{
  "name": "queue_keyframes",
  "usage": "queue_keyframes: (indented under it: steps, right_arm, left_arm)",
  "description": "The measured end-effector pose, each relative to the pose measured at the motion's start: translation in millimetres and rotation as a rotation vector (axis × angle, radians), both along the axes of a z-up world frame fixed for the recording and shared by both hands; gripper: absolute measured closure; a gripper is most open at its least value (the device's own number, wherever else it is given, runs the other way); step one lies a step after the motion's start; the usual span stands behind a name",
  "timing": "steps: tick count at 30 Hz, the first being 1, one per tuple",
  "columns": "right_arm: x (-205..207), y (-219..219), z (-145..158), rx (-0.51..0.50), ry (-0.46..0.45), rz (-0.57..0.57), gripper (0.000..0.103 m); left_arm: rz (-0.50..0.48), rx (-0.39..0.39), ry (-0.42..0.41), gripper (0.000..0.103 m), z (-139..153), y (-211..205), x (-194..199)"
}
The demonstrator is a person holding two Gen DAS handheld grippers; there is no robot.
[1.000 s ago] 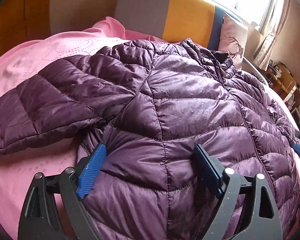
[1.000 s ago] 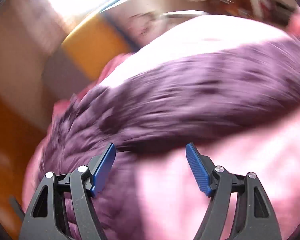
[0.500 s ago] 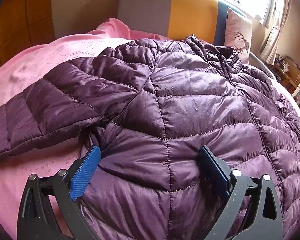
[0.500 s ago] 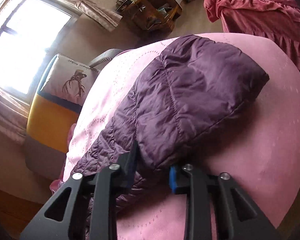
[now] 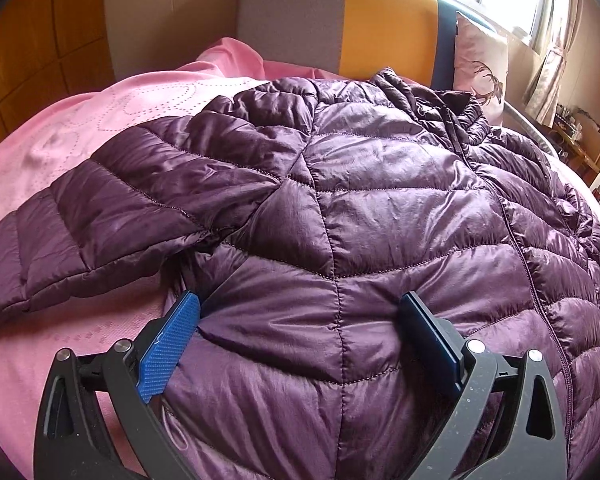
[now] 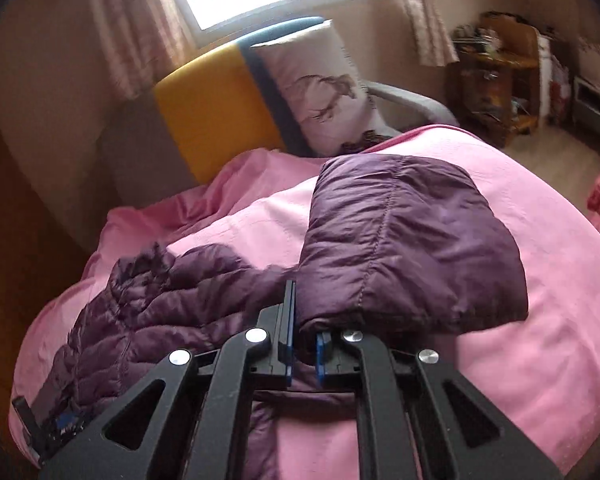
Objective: Fold large clothes
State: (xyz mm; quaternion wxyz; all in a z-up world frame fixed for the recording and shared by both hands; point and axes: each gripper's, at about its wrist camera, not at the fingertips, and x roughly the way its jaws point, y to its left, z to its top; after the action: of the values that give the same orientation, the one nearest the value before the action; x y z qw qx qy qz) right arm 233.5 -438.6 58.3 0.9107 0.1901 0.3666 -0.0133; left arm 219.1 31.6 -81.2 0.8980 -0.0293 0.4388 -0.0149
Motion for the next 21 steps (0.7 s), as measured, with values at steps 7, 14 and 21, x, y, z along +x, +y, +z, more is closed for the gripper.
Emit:
queue_keyframes:
  steps: [7, 14, 21]
  right_arm:
    - [43, 184, -32, -0.130, 0.073, 0.385, 0.096]
    - [42, 300, -69, -0.198, 0.129, 0.627, 0.061]
    - [14, 301, -67, -0.119, 0.087, 0.615, 0.023]
  left_arm:
    - [-0.001, -0.006, 0.002, 0.004, 0, 1, 0]
    - [-0.001, -0.026, 0.003, 0.004, -1, 3, -1]
    - [0.000, -0.035, 0.001, 0.004, -1, 4, -1]
